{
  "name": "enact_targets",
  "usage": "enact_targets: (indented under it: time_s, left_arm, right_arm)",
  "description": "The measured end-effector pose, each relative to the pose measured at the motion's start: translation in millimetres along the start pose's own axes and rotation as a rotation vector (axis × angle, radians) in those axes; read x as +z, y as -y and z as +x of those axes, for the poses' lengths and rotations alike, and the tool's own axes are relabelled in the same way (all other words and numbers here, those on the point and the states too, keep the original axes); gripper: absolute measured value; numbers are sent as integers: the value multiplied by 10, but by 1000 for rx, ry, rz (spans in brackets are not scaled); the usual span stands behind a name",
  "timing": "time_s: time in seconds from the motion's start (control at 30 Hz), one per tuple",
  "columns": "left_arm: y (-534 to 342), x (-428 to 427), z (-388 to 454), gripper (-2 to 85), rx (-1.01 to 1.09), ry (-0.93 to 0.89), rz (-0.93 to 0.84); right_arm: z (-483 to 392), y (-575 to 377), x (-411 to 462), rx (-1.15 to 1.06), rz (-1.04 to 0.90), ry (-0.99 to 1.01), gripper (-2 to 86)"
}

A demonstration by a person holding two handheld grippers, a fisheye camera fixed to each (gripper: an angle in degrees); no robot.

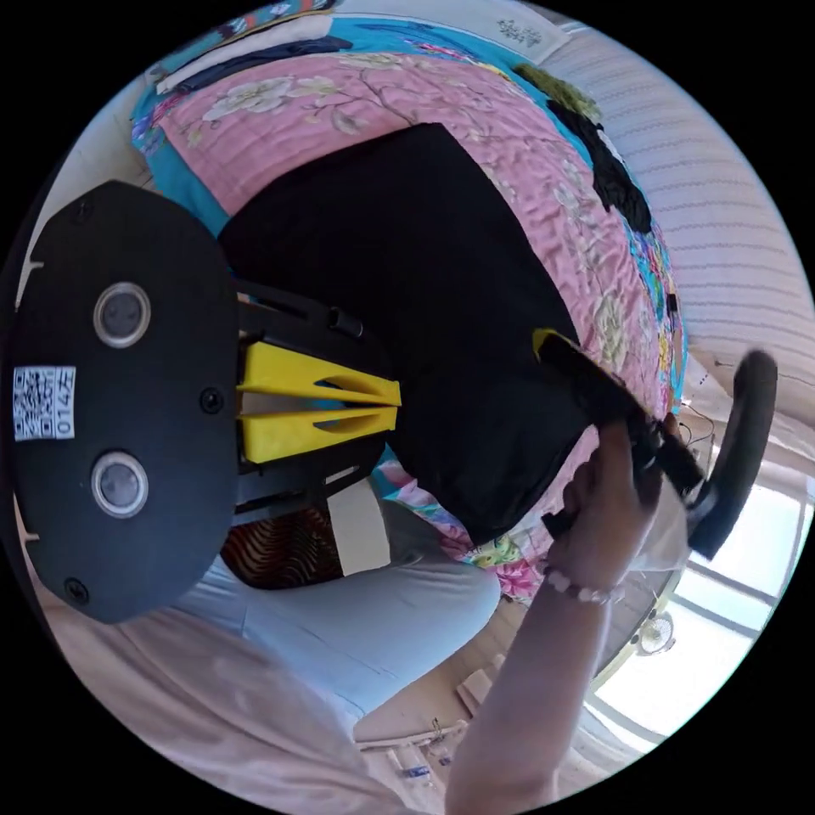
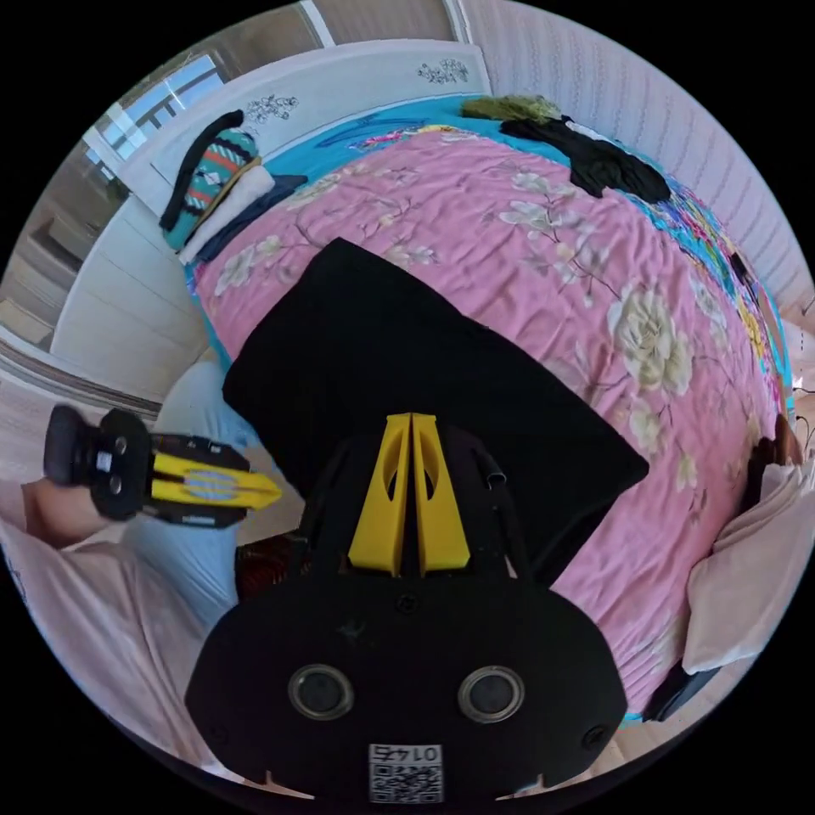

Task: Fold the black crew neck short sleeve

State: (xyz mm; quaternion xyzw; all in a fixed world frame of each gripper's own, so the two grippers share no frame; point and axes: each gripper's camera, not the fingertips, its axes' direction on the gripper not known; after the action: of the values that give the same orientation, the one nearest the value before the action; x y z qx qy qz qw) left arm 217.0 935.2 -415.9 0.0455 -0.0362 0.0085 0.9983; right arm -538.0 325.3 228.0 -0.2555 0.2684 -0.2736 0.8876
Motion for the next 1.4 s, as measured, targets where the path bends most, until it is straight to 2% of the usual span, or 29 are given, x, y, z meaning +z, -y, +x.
enact_targets:
  time_s: [0.07, 0.1, 0.17, 0.27, 0.37, 0.43, 0.5, 0.63, 0.77, 0.93, 1.0, 1.1, 1.23, 1.3, 1.4]
  left_arm:
    - [-47, 124, 112, -10, -12, 17, 41]
    - [-93, 119, 169, -10, -30, 12, 81]
    - [-102, 85, 249, -10, -50, -10, 84]
    - [-40, -34, 430, -10, -31, -40, 48]
    - [-16, -128, 655, -10, -9, -69, 108]
    - [28, 74, 835, -10, 9, -60, 16]
    - [20, 250, 948, -10, 20, -48, -45]
    - [60, 72, 1110, -9, 18, -78, -11]
    - [123, -172, 1306, -2, 40, -74, 77]
    - [384, -352, 1732, 76, 81, -90, 222]
    - [523, -317, 1919, 103, 117, -92, 219]
    - [764, -236, 2250, 127, 183, -78, 187]
    - [1081, -120, 2666, 167, 244, -52, 173]
    - [1205, -66, 2817, 181, 280, -37, 145]
    - [1358, -41, 2970, 188, 274, -60, 149]
  right_arm:
    - [-17, 137, 342, 20, -109, 10, -5]
    - [-15, 115, 362, 54, -49, 8, -5]
    - [-6, 97, 378, 79, -51, 25, -6]
    - [-18, 164, 326, 21, -147, 38, -8]
    - [-48, 282, 135, -22, -90, -16, -8]
    - [7, 394, 163, 7, -72, -58, -8]
    - [135, 477, 506, 32, -160, -83, -7]
    - [370, 301, 496, 139, -110, 32, -8]
    - [677, -511, 122, 184, 68, 175, -8]
    - [1137, -2181, 1, 450, 210, 279, 7]
    - [1297, -2894, 122, 596, 229, 369, 35]
    - [1425, -3470, 314, 712, 265, 484, 66]
    - [1518, -3693, 592, 743, 170, 464, 56]
    - [1595, -3738, 712, 751, 120, 532, 19]
    - [1571, -3776, 545, 619, 254, 646, 5]
